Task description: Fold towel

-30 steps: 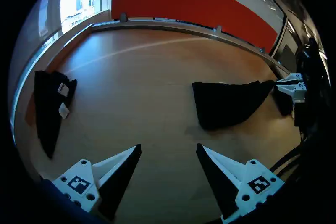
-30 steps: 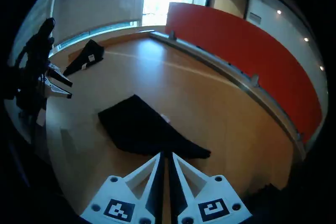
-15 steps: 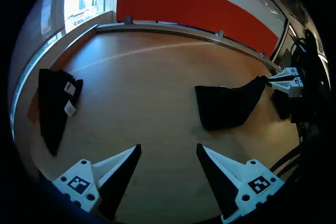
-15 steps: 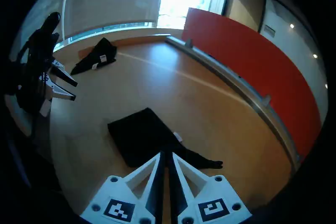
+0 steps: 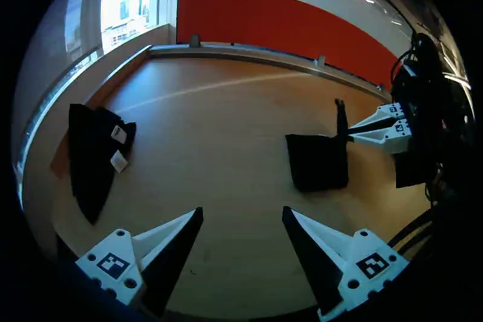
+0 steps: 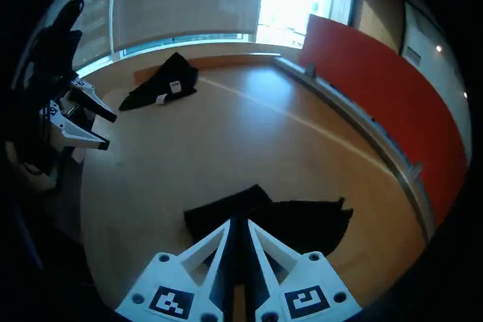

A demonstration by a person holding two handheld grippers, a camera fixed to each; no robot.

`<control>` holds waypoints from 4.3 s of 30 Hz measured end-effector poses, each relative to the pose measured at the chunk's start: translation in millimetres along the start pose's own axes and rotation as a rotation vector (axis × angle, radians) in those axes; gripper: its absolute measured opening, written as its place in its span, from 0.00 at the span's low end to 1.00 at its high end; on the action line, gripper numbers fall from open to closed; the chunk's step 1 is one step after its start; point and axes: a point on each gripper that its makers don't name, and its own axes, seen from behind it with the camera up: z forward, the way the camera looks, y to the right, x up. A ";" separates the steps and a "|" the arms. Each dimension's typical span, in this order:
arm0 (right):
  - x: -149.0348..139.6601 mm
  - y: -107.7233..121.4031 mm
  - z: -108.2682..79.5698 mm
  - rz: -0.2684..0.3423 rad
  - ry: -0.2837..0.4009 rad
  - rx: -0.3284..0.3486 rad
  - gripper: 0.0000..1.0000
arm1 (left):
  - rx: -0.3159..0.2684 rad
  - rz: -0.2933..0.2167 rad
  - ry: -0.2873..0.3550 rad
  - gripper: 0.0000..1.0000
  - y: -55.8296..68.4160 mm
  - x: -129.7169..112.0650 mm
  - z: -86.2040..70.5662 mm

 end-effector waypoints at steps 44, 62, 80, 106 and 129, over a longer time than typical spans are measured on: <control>-95.9 -9.3 9.0 0.202 -0.128 -0.040 0.69 | 0.003 -0.019 0.006 0.97 0.3 1.1 2.6; -132.6 -14.9 12.4 0.246 -0.168 -0.066 0.67 | -0.005 -0.006 -0.005 0.98 9.4 -2.0 4.3; -139.4 -13.2 17.2 0.284 -0.163 -0.083 0.07 | -0.006 -0.003 -0.015 0.98 9.4 -5.4 6.0; -6.5 51.7 -49.6 0.224 0.019 -0.144 0.04 | -0.044 0.043 0.032 0.97 24.1 27.2 6.6; -3.9 153.1 -175.6 0.269 0.080 -0.297 0.04 | -0.089 0.076 0.058 0.97 60.0 59.1 17.9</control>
